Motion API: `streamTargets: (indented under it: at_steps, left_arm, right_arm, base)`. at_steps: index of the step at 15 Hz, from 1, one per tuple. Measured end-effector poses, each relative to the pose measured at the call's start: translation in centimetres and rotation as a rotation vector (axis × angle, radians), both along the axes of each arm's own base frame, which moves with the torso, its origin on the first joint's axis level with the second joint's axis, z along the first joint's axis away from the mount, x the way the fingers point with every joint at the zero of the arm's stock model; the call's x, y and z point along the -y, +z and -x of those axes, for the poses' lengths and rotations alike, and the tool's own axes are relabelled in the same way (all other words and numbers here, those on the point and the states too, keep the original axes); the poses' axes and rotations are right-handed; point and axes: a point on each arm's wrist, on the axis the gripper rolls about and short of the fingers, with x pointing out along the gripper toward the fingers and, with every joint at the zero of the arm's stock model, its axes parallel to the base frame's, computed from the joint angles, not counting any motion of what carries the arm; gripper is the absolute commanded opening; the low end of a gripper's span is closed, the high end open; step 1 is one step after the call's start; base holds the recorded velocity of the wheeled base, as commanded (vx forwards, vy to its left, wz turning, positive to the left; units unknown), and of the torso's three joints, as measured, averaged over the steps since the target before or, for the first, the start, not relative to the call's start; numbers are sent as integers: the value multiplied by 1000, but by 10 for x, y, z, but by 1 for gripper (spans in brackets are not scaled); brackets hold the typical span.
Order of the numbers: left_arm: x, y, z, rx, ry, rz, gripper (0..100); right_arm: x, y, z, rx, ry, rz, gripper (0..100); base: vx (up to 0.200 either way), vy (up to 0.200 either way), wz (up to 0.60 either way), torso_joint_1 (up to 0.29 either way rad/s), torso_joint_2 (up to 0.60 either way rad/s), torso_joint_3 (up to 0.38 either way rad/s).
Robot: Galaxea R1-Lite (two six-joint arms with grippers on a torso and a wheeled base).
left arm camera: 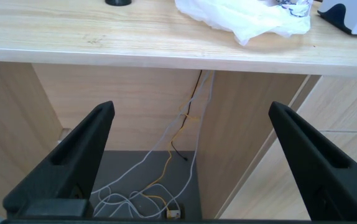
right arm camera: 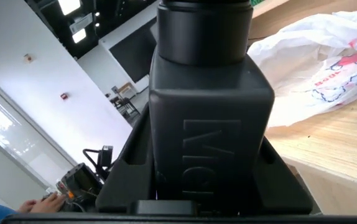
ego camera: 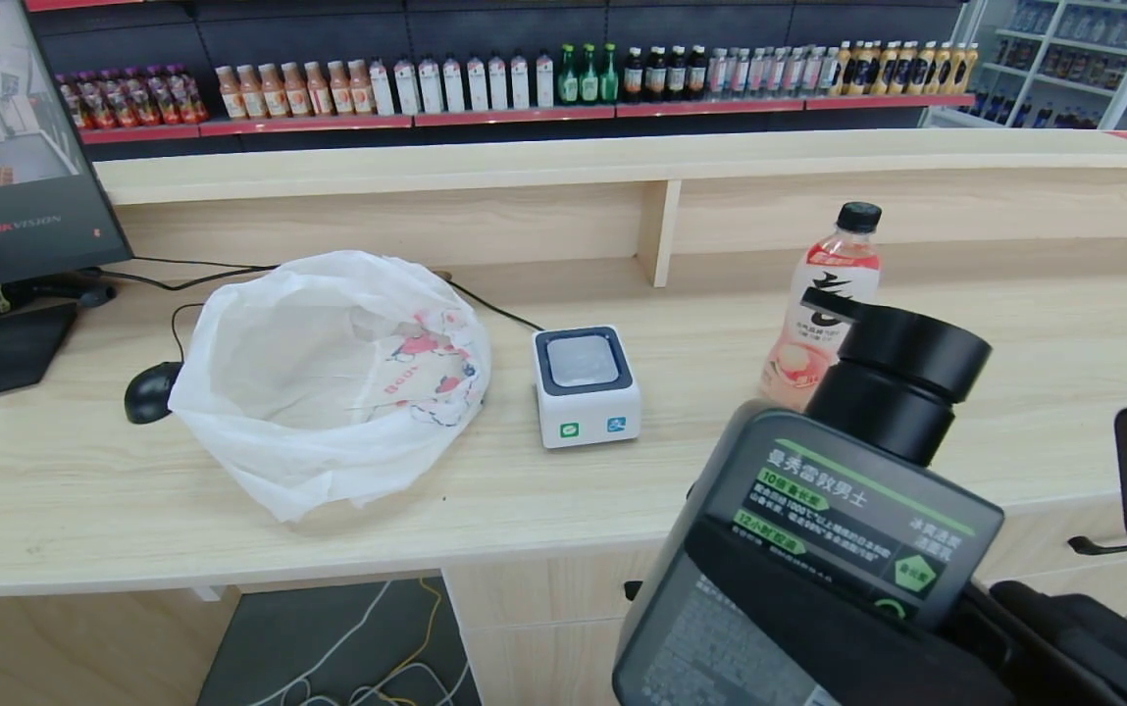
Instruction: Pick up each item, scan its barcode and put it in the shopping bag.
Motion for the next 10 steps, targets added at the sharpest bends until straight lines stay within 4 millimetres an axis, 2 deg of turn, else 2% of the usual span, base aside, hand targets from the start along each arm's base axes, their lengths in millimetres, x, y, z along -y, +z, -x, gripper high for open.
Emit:
streamTargets:
  at_steps: [5, 10]
  left_arm:
    - [0, 0, 0, 0, 0, 0, 100]
    - [0, 0, 0, -1, 0, 0, 100]
  right_arm:
    - [5, -6, -5, 129, -92, 105, 0]
    - [25, -21, -22, 255, -277, 286, 0]
  base:
    - [0, 0, 0, 0, 0, 0]
    - [0, 0, 0, 0, 0, 0]
